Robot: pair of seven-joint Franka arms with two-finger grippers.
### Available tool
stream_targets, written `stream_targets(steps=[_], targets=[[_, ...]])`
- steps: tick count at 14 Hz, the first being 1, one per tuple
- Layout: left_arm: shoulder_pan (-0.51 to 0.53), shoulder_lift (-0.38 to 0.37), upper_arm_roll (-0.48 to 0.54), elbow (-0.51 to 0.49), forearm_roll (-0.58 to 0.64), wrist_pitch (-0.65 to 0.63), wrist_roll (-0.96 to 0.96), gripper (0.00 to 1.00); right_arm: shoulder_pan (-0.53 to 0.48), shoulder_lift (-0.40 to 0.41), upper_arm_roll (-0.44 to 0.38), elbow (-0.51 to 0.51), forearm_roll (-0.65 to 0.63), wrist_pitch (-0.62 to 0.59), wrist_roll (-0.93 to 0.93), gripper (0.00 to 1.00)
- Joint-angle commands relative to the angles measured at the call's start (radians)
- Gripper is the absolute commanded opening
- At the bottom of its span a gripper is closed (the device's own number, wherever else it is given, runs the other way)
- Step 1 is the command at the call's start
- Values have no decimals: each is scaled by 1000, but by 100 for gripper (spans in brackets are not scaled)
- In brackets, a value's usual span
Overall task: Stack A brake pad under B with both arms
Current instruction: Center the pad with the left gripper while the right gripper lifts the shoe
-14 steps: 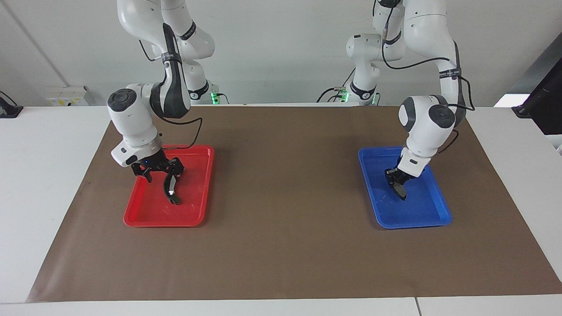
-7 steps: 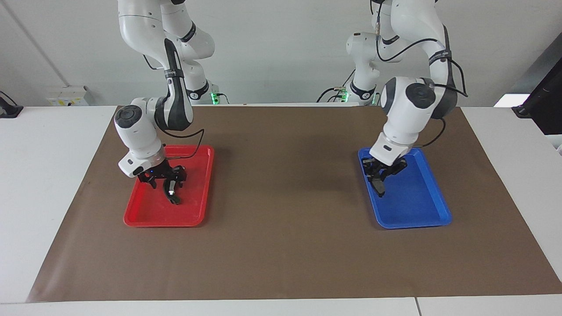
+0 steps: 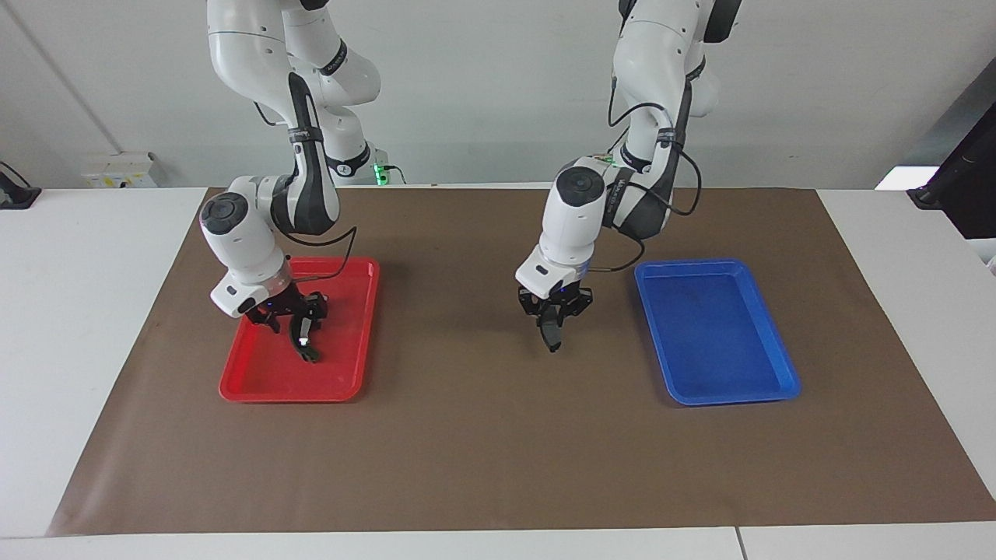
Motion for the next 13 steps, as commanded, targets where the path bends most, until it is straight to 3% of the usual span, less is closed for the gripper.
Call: stream_targets(steps=[1, 3, 4, 6, 7, 8, 10, 11, 13], targets=[[-61, 55, 15, 28, 5, 38, -20, 5, -11, -20, 6, -9, 27, -21, -36, 85], [-78, 77, 15, 26, 5, 84, -18, 16, -5, -20, 8, -7, 27, -21, -36, 83], [-80, 79, 14, 23, 5, 104, -18, 28, -3, -20, 6, -7, 27, -22, -36, 82], [-100, 80, 14, -5, 5, 128, -21, 82, -2, -21, 8, -7, 27, -25, -36, 73], [-100, 79, 14, -5, 5, 121, -18, 99, 0, -21, 8, -4, 27, -34, -36, 65], [-94, 76, 14, -2, 5, 115, -21, 99, 1, -20, 8, 0, 27, -41, -37, 48], [-72, 10, 17, -9, 5, 36, -18, 99, 3, -18, 11, 16, 27, -57, -34, 5], [-33, -34, 17, -9, 5, -15, -8, 99, 7, -17, 15, 40, 27, -74, -30, 0], [36, -123, 17, -26, 5, -105, 0, 99, 9, -17, 15, 89, 27, -129, -30, 0]])
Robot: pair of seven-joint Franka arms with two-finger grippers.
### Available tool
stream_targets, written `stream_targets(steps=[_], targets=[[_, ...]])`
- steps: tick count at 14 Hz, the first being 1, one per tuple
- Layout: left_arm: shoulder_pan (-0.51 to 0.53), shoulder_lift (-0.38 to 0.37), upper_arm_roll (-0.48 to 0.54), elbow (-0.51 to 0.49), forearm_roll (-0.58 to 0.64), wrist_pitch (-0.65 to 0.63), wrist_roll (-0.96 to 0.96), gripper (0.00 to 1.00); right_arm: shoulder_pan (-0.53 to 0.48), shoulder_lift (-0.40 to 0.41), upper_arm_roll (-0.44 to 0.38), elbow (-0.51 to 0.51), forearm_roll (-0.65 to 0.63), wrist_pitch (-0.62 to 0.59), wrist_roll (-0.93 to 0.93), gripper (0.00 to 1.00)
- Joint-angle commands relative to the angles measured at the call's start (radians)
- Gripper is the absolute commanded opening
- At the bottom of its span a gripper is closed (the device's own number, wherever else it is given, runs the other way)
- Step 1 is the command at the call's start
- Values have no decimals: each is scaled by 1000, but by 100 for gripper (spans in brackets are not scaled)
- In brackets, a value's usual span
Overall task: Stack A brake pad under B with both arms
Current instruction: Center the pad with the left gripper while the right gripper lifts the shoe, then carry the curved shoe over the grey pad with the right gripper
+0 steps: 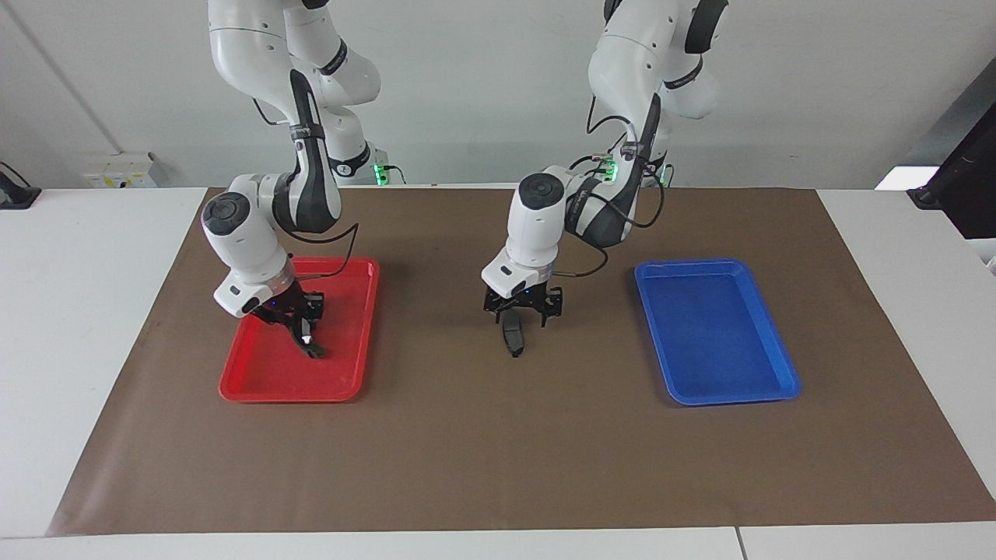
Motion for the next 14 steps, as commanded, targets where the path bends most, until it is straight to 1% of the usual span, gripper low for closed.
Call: stream_targets(steps=[1, 3, 5, 7, 9, 11, 12, 14], targets=[[97, -148, 2, -41, 5, -140, 6, 99, 7, -14, 13, 87, 26, -99, -24, 0], [180, -197, 7, -39, 8, -206, 62, 99, 46, -12, 13, 161, 26, -163, 9, 0], [283, -249, 7, -33, 8, -255, 188, 99, 105, -2, 13, 233, 24, -226, 112, 0], [376, -300, 7, -30, 8, -328, 290, 99, 184, 8, 13, 279, 12, -239, 213, 0], [471, -352, 7, -28, 5, -403, 418, 99, 252, 60, 13, 365, 14, -283, 315, 0], [541, -389, 8, -18, 5, -485, 539, 99, 324, 130, 13, 471, 21, -318, 416, 0], [565, -394, 10, 8, 5, -529, 564, 99, 355, 165, 14, 517, 24, -329, 450, 0], [611, -378, 10, 115, 4, -630, 595, 99, 410, 233, 14, 578, 23, -323, 493, 0]])
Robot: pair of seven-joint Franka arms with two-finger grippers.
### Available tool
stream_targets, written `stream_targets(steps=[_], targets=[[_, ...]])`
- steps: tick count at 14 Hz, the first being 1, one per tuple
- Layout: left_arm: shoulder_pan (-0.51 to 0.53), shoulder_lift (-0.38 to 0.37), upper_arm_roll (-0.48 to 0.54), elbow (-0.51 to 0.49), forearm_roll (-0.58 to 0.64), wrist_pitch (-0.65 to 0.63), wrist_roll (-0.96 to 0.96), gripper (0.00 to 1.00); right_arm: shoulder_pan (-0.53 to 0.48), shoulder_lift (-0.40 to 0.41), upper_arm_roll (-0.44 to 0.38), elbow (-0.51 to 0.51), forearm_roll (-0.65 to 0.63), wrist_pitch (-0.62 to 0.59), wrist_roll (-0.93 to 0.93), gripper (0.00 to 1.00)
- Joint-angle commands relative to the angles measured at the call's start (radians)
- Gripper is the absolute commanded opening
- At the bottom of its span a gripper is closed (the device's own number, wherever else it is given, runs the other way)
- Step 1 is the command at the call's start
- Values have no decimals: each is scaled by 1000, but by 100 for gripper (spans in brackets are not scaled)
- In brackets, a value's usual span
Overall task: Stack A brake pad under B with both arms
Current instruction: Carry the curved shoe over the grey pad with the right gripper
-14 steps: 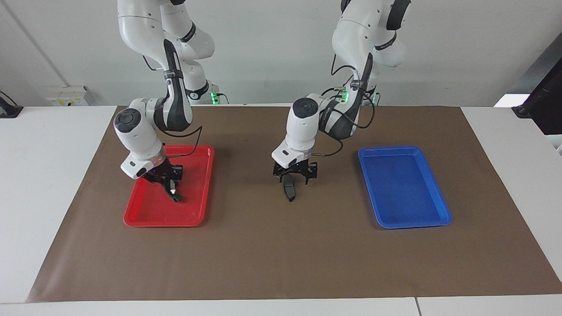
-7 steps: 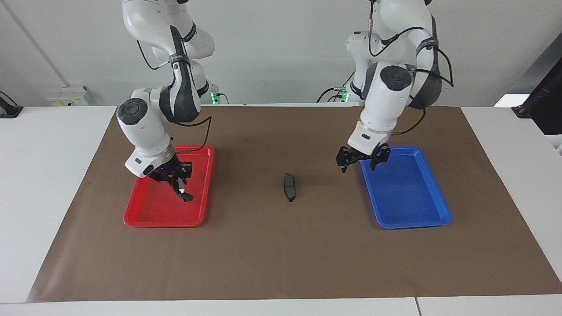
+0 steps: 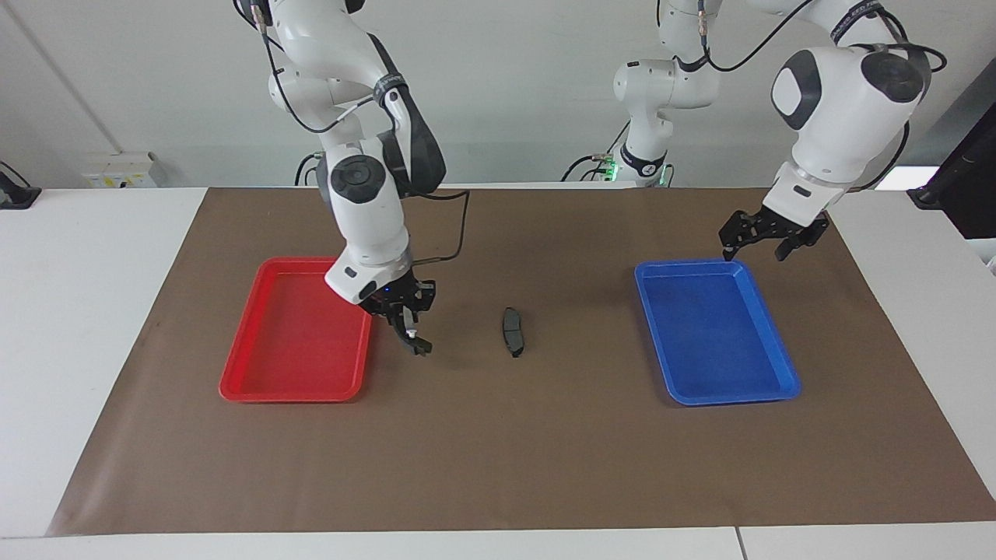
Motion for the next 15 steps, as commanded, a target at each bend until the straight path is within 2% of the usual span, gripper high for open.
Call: stream_targets(steps=[1, 5, 6, 9, 12, 15], targets=[[44, 24, -11, 137, 4, -134, 68, 99, 47, 109, -3, 115, 21, -16, 29, 0], [87, 96, -11, 338, 4, -338, 107, 99, 81, 166, 20, 152, 22, 3, 55, 0], [88, 85, -13, 340, 6, -332, 107, 99, 93, 179, 29, 152, 27, 35, 66, 0], [81, 41, -13, 252, 4, -320, 106, 99, 107, 186, 46, 150, 35, 64, 89, 0], [78, 39, -14, 249, 4, -322, 96, 99, 136, 203, 46, 147, 35, 124, 105, 0], [87, 39, -14, 251, 4, -322, 102, 99, 168, 220, 46, 144, 21, 135, 139, 0]])
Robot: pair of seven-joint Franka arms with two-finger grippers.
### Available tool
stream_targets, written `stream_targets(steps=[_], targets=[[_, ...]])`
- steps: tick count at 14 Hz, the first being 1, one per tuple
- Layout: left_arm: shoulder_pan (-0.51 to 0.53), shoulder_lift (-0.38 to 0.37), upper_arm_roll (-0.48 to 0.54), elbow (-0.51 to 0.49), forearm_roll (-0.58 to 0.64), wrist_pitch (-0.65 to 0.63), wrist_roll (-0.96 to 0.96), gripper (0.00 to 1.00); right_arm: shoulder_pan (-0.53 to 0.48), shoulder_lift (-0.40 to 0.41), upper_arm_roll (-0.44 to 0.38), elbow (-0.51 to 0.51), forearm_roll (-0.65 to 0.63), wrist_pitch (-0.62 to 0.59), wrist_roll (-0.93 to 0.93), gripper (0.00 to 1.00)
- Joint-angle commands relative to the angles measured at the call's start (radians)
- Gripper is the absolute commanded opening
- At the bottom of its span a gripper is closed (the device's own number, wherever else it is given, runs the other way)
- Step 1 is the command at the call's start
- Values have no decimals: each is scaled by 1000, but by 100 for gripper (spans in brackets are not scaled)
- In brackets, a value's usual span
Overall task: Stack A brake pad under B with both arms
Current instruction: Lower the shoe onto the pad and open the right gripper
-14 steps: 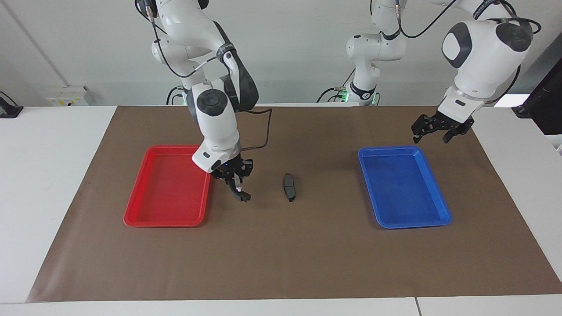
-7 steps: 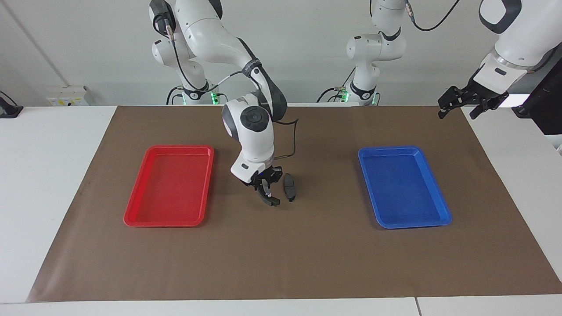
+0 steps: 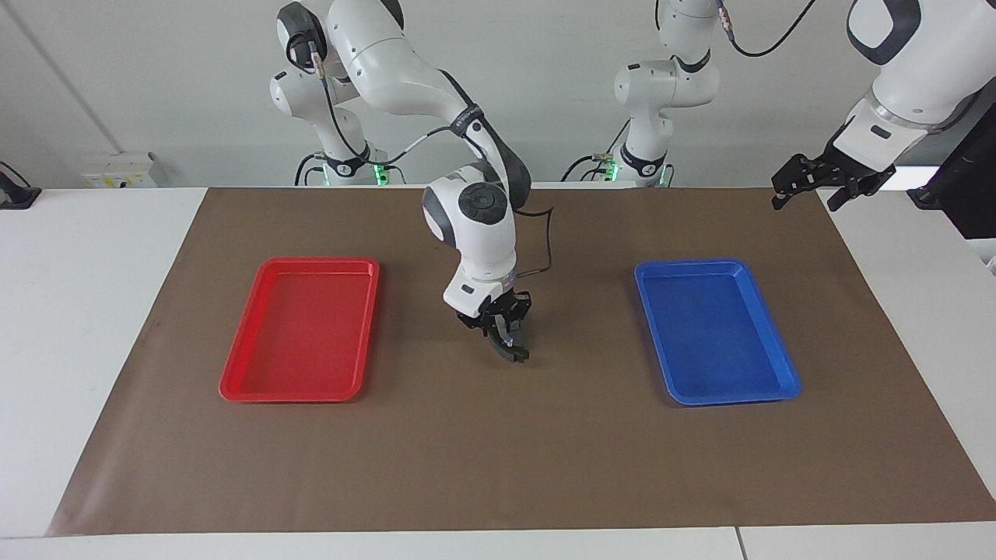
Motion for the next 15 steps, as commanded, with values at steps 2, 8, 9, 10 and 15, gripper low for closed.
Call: stream_targets(steps=[2, 8, 9, 10, 15], targets=[[7, -13, -6, -13, 4, -13, 10, 99, 16, 18, 3, 11, 5, 10, 23, 0], [7, -13, -14, -14, 4, -16, 7, 99, 16, 20, 3, -15, 7, 13, 28, 0], [7, -13, -12, -14, 4, -16, 6, 99, 14, 21, 3, -15, 7, 12, 28, 0], [9, -13, -12, -14, 4, -15, 6, 99, 17, 21, 3, -16, 7, 12, 35, 0], [9, -13, -12, -14, 4, -15, 6, 99, 17, 17, 3, -49, 5, 36, 47, 0]])
